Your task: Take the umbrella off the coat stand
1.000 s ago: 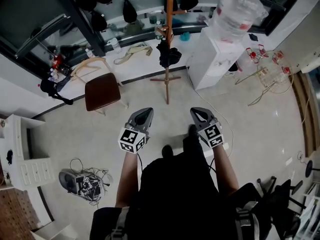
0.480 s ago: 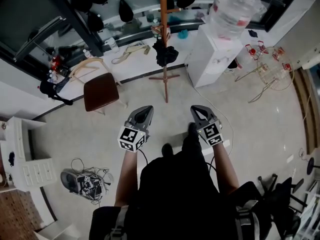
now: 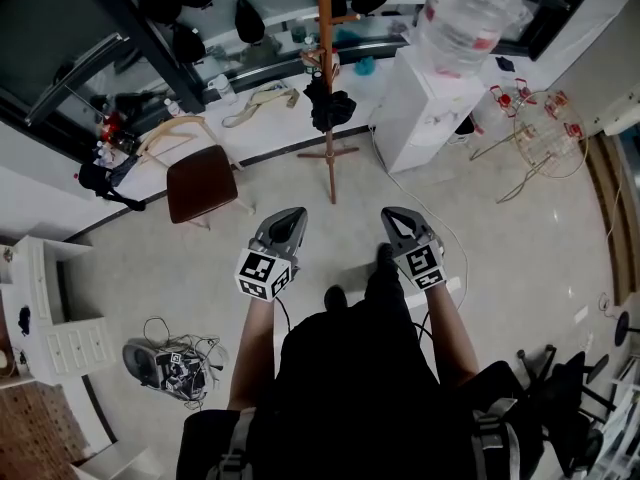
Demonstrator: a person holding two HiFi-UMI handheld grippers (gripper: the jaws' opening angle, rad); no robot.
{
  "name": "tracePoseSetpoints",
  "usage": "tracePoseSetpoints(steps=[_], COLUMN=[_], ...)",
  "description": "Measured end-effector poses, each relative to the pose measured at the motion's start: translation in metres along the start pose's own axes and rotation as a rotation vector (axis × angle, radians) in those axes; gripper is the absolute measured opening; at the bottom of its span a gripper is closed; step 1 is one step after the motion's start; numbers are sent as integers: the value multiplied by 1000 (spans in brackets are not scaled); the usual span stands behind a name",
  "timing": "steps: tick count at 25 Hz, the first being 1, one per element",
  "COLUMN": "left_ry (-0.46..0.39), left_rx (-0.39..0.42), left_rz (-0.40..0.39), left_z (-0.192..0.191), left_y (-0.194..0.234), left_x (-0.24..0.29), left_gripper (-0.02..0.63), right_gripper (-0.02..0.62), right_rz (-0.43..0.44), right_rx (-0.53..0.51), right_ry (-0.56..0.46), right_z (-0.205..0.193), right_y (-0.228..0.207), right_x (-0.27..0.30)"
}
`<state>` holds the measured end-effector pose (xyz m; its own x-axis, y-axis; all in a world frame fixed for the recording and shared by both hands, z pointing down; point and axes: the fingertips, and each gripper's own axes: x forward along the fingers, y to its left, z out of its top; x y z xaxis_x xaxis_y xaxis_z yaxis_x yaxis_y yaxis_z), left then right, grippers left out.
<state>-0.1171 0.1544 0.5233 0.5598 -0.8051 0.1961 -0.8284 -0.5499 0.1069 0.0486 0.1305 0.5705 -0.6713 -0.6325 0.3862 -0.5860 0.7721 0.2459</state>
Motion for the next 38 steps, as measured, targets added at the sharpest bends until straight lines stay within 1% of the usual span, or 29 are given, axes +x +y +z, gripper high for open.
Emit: tracePoseSetpoints(steps=[6,9,13,19,23,28,34,38], left_ry=[-12,-7,-3,2,7,-7,-6,6], left_rx=[0,-2,1,3,6,-7,-5,-7], left_rz=[1,3,4,10,9,-17,-36,-35], left_z=[1,1,-1,-1,-2,0,0,-3], left_y=[2,3,5,5,5,-2,-9,-11], left_x=[1,1,-2,-5,-6,-3,2,7], left_gripper=[2,2,7,64,104,159,204,218], right_gripper=[6,34,52,121,186,252,307,336], right_rz=[-9,-15,-5,3,0,-9,-7,-7], right_rx=[-2,1,8,14,17,19,25,27], right_ry=[-12,-16,-18,-24,-33,-28,-23,-24], right_z=[3,5,6,6,7,4,-2,-5], right_y=[-1,-2,1,5,6,3,1,-3], right_x=[2,3,5,6,6,4,1,3])
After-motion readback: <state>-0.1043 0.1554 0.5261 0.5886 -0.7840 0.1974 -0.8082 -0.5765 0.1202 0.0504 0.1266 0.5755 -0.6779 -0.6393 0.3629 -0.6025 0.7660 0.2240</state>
